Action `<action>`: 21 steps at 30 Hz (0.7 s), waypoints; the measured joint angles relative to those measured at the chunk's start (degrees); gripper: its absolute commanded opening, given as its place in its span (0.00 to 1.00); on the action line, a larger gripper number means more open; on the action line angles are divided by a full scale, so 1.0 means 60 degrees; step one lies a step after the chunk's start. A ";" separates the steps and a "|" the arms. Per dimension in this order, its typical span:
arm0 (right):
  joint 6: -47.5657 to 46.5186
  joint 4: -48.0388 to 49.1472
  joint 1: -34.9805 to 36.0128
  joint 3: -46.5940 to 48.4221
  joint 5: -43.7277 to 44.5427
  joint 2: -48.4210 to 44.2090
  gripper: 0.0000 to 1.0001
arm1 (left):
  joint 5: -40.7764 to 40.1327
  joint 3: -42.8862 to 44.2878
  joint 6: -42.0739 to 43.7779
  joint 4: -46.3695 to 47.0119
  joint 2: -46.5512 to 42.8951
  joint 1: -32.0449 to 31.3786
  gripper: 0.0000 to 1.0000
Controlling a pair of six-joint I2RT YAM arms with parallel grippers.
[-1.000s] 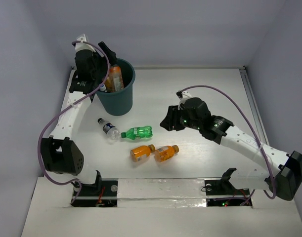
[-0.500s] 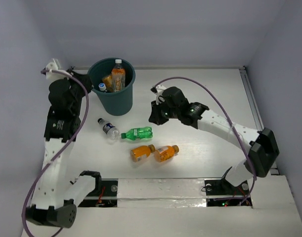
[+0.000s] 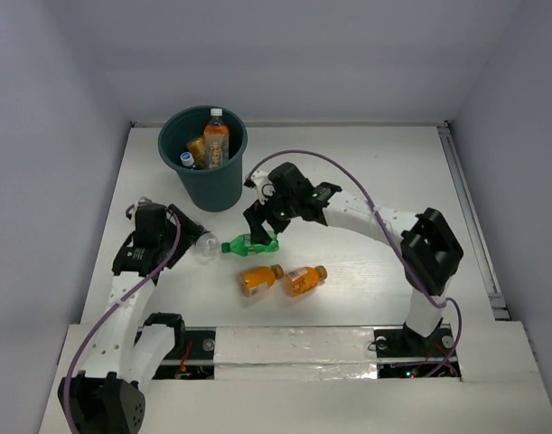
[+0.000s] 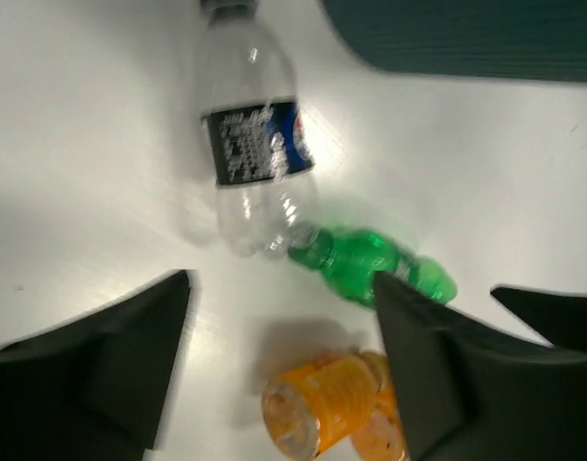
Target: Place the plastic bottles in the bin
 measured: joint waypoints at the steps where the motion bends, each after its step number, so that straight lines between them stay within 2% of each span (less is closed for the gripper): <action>1: -0.0124 -0.0047 0.0007 0.0000 -0.0055 0.0186 0.92 | 0.0168 -0.0211 -0.0149 -0.0069 0.0000 0.0000 0.85; 2: -0.0251 -0.0117 0.0036 0.0004 -0.0098 0.0357 0.92 | 0.0291 -0.0331 -0.0226 -0.0106 0.0000 0.0000 0.95; 4: -0.0459 -0.0270 0.0095 0.0051 -0.0138 0.0630 0.92 | 0.0521 -0.0426 -0.0364 -0.0080 0.0033 0.0036 0.99; 12: -0.1162 -0.0681 0.0412 0.0765 0.0029 0.1621 0.93 | 0.0911 -0.0838 -0.0554 0.0648 0.0681 0.0353 0.99; 21: -0.1279 -0.0736 0.0477 0.0889 0.0703 0.2167 0.92 | 0.0954 -0.1209 -0.0291 0.1574 0.1789 0.1271 0.99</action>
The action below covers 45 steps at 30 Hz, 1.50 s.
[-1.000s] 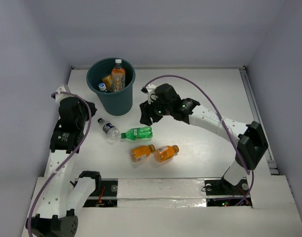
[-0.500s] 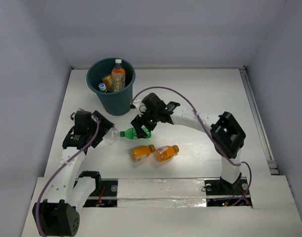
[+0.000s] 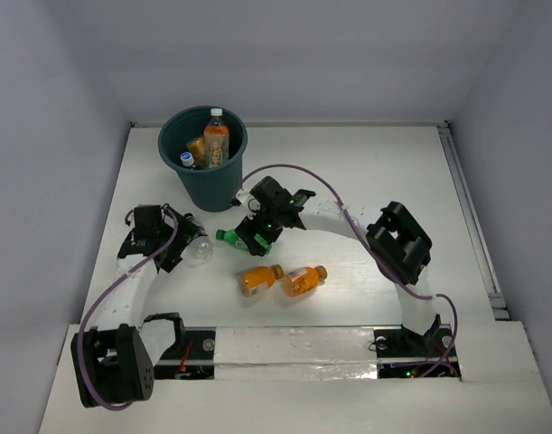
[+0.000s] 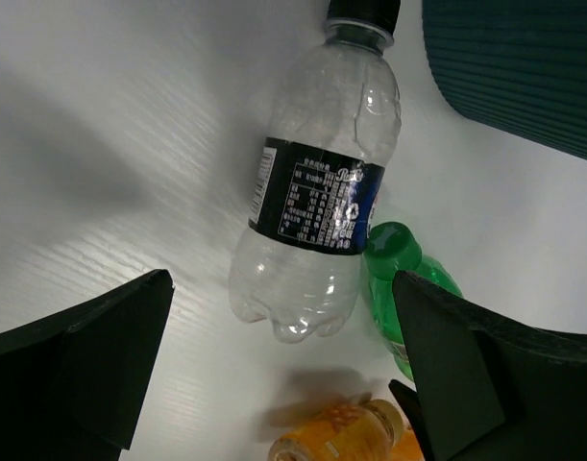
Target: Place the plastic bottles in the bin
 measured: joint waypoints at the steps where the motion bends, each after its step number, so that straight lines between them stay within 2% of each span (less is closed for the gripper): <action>1: 0.0022 0.0058 0.0000 0.0000 0.0098 0.0000 0.91 | 0.0004 -0.0004 0.0066 0.0095 0.0113 0.0051 0.99; 12: 0.0321 0.0816 0.0004 -0.0339 0.0856 0.0000 0.72 | 0.0178 -0.0004 0.0736 0.1158 0.1632 0.0076 0.97; 16: 0.0364 0.0962 0.0000 -0.0386 0.0885 0.0000 0.78 | 0.0291 -0.0004 0.0823 0.1461 0.1960 0.0076 0.95; 18: 0.0353 0.0991 0.0004 -0.0419 0.0892 0.0000 0.74 | 0.0324 -0.0004 0.0856 0.1588 0.2047 0.0076 0.93; 19: 0.0353 0.0987 0.0004 -0.0433 0.0896 0.0000 0.66 | 0.0342 -0.0004 0.0871 0.1657 0.2087 0.0076 0.92; 22: 0.0390 0.1067 0.0000 -0.0499 0.0943 -0.0040 0.62 | 0.0353 -0.0004 0.0918 0.1825 0.2240 0.0076 0.88; 26: 0.0393 0.0965 0.0004 -0.0699 0.1169 -0.0404 0.60 | 0.0361 -0.0004 0.0969 0.2047 0.2433 0.0076 0.80; 31: 0.0404 0.0623 0.0007 -0.1035 0.1359 -0.1872 0.59 | 0.0361 -0.0004 0.1013 0.2229 0.2583 0.0157 0.73; 34: 0.0477 0.0525 0.0047 -0.1443 0.1399 -0.3220 0.59 | 0.0382 -0.0004 0.1027 0.2353 0.2736 0.0178 0.63; 37: 0.0605 0.0248 0.0215 -0.1781 0.1384 -0.4437 0.59 | 0.0393 0.0000 0.1049 0.2492 0.2805 0.0182 0.50; 38: 0.0667 0.0131 0.0284 -0.1821 0.1315 -0.4787 0.59 | 0.0393 0.0000 0.1049 0.2539 0.2820 0.0182 0.42; 40: 0.0841 0.0018 0.0390 -0.1821 0.1126 -0.5359 0.59 | 0.0408 0.0000 0.1089 0.2605 0.2830 0.0182 0.36; 42: 0.1064 -0.0036 0.0452 -0.1654 0.0918 -0.5810 0.59 | 0.0423 0.0000 0.1096 0.2616 0.2830 0.0182 0.32; 45: 0.1373 -0.0095 0.0466 -0.0299 0.0769 -0.5592 0.58 | 0.0448 -0.0004 0.1129 0.2597 0.2805 0.0182 0.31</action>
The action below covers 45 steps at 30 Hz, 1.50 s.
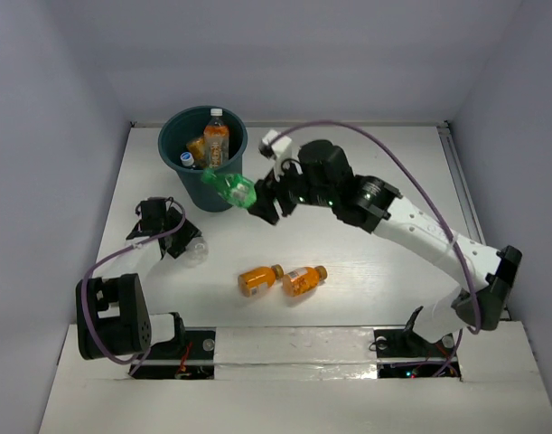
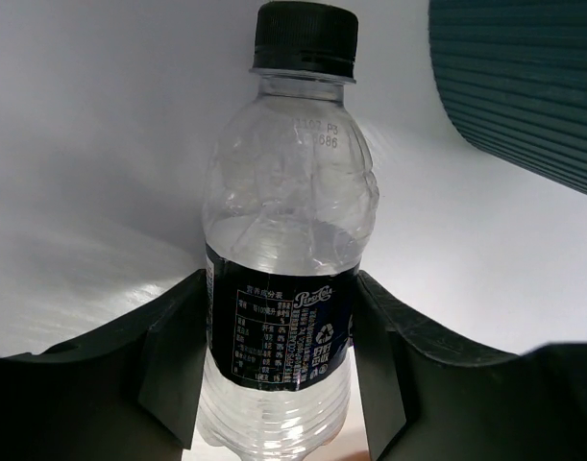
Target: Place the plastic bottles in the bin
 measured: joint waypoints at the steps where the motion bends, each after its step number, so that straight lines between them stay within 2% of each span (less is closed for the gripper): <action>1: 0.0080 0.0073 0.0000 0.0568 0.0000 0.0251 0.58 | 0.0018 0.0000 0.0015 -0.0036 -0.0069 0.0000 0.31; 5: 0.0474 0.0237 0.0000 0.3792 0.0335 0.2204 0.58 | 0.0102 -0.0018 0.0095 -0.0423 -0.0885 0.0000 0.30; 10: 0.1275 0.0463 -0.0102 0.7559 0.1217 0.4954 0.59 | 0.0295 0.0011 0.0171 -0.1180 -0.2860 0.0000 0.30; 13: 0.1712 0.0514 -0.0244 0.8684 0.1599 0.6470 0.61 | 0.0339 0.0466 0.0277 -0.2055 -0.3610 -0.0004 0.27; 16: 0.2109 0.0510 -0.0390 0.9289 0.1891 0.7450 0.68 | 0.0342 0.1224 0.0437 -0.2681 -0.3679 -0.0113 0.27; 17: 0.2222 0.0506 -0.0423 0.9333 0.1971 0.7705 0.73 | 0.0335 0.1457 0.0481 -0.2827 -0.3676 -0.0157 0.27; 19: 0.2412 0.0466 -0.0484 0.9333 0.2076 0.8007 0.79 | 0.0310 0.1912 0.0565 -0.3155 -0.3661 -0.0291 0.27; 20: 0.2463 0.0448 -0.0528 0.9333 0.2135 0.8102 0.86 | 0.0280 0.2138 0.0590 -0.3260 -0.3628 -0.0357 0.27; 23: 0.2645 0.0444 -0.0565 0.9329 0.2251 0.8167 0.94 | 0.0168 0.2922 0.0718 -0.3577 -0.3435 -0.0594 0.26; 28: 0.2677 0.0627 -0.0561 0.9318 0.2390 0.7836 0.95 | -0.0084 0.4269 0.0896 -0.3974 -0.3009 -0.0940 0.24; 30: 0.2659 0.0663 -0.0561 0.9220 0.2437 0.7588 0.90 | -0.0146 0.4787 0.0973 -0.4051 -0.2841 -0.1056 0.24; 31: 0.2652 0.0732 -0.0561 0.9092 0.2470 0.7391 0.85 | -0.0153 0.5060 0.1016 -0.4091 -0.2747 -0.1096 0.25; 32: 0.2641 0.0765 -0.0561 0.8976 0.2503 0.7191 0.63 | -0.0168 0.5359 0.1038 -0.4138 -0.2637 -0.1151 0.25; 35: 0.2601 0.1064 -0.0572 0.7901 0.2532 0.6131 0.19 | -0.0168 0.6240 0.1060 -0.4116 -0.2273 -0.1231 0.25; 37: 0.2648 0.1461 -0.0586 0.6732 0.2528 0.5122 0.15 | -0.0164 0.6754 0.1053 -0.3934 -0.2011 -0.1253 0.26; 42: 0.2772 0.2517 -0.0590 0.3595 0.2452 0.2306 0.17 | -0.0273 0.8021 0.1064 -0.3009 -0.1111 -0.1257 0.27; 45: 0.2885 0.2998 -0.0590 0.2004 0.2339 0.0984 0.19 | -0.0415 0.8262 0.1118 -0.2146 -0.0608 -0.1257 0.27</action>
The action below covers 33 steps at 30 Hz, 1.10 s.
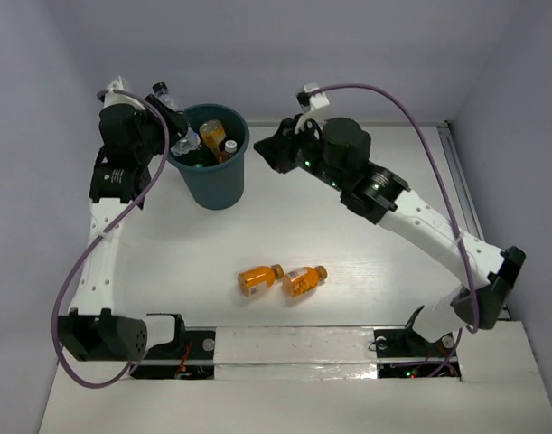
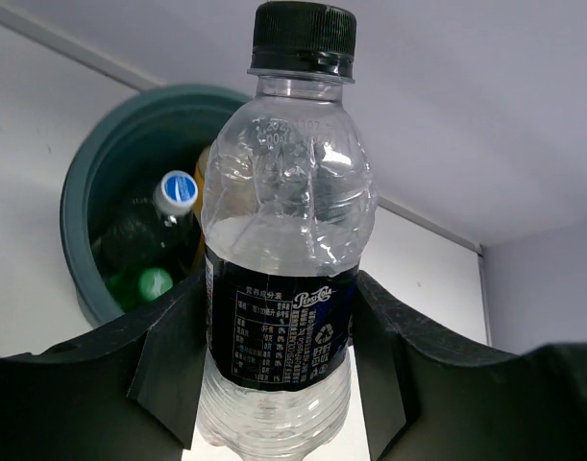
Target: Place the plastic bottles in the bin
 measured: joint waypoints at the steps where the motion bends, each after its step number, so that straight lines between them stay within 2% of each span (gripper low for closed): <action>1: 0.0029 0.0098 0.0000 -0.0488 -0.0025 -0.0386 0.19 | -0.0047 0.0004 0.0051 0.0288 0.0197 0.0000 0.27; 7: 0.0215 0.0164 0.0000 -0.3060 -0.0051 -0.1770 0.21 | -0.0415 0.0004 0.0492 0.1188 0.1534 -0.0058 0.30; 10: 0.0361 0.0106 0.0000 -0.4222 -0.0062 -0.2288 0.22 | -0.0630 -0.0004 0.0801 0.1435 0.2044 -0.0244 0.37; 11: 0.0419 0.0051 0.0000 -0.4535 -0.0058 -0.2455 0.23 | -0.0729 -0.0004 0.0936 0.1519 0.2120 -0.0372 0.41; 12: 0.0484 0.0018 0.0000 -0.4845 -0.0058 -0.2626 0.23 | -0.0852 -0.0004 0.1089 0.1585 0.2160 -0.0528 0.53; 14: 0.0572 -0.0022 0.0000 -0.5304 -0.0058 -0.2922 0.28 | -0.1118 -0.0004 0.1377 0.1730 0.2164 -0.0903 0.69; 16: 0.0710 -0.0036 0.0000 -0.5639 -0.0044 -0.3162 0.34 | -0.1322 -0.0022 0.1592 0.1971 0.2149 -0.1209 0.77; 17: 0.0750 -0.0051 0.0000 -0.5796 -0.0022 -0.3275 0.42 | -0.1402 -0.0095 0.1694 0.2127 0.2113 -0.1341 0.82; 20: 0.0903 -0.0153 0.0000 -0.6189 0.0098 -0.3585 0.55 | -0.1614 -0.0430 0.1876 0.2244 0.1927 -0.1453 0.89; 23: 0.1020 -0.0357 0.0000 -0.6492 0.0233 -0.3858 0.65 | -0.1807 -0.0743 0.2029 0.2200 0.1668 -0.1486 0.89; 25: 0.1049 -0.0503 0.0000 -0.6663 0.0306 -0.4036 0.63 | -0.1923 -0.0805 0.2127 0.2142 0.1494 -0.1537 0.88; 26: 0.1082 -0.0576 0.0000 -0.6757 0.0335 -0.4138 0.54 | -0.1967 -0.0834 0.2164 0.2142 0.1395 -0.1588 0.86; 28: 0.1162 -0.0747 0.0000 -0.6921 0.0419 -0.4328 0.37 | -0.1996 -0.0911 0.2200 0.2091 0.1082 -0.1752 0.75; 29: 0.1206 -0.0852 0.0000 -0.6976 0.0463 -0.4404 0.18 | -0.1985 -0.0965 0.2215 0.2044 0.0900 -0.1840 0.64; 31: 0.1315 -0.1086 0.0000 -0.7049 0.0554 -0.4554 0.10 | -0.1898 -0.1177 0.2244 0.1993 0.0433 -0.2058 0.54; 32: 0.1355 -0.1220 0.0000 -0.7067 0.0590 -0.4612 0.07 | -0.1829 -0.1351 0.2288 0.1967 0.0149 -0.2222 0.41; 33: 0.1395 -0.1381 0.0000 -0.7071 0.0627 -0.4663 0.07 | -0.1781 -0.1530 0.2368 0.1869 -0.0138 -0.2484 0.36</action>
